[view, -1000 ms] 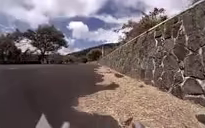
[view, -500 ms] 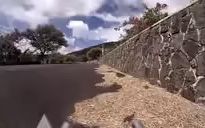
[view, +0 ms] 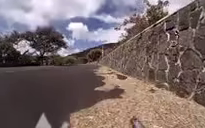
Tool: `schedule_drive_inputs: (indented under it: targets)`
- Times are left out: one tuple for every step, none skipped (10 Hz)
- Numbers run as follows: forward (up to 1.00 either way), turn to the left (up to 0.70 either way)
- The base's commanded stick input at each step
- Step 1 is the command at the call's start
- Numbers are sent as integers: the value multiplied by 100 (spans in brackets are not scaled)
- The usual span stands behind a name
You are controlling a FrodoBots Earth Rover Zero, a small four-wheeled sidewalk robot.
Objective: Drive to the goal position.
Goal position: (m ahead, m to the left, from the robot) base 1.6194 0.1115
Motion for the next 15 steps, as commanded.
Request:
schedule_drive_inputs:
  targets:
    - [50, 19]
    - [50, 24]
    - [50, 18]
    - [50, 10]
    - [50, 1]
    - [50, 0]
    - [50, 0]
    - [50, 0]
    - [50, 0]
    - [50, 0]
    - [50, 0]
    - [50, 0]
    - [50, 0]
    - [50, 0]
    - [50, 0]
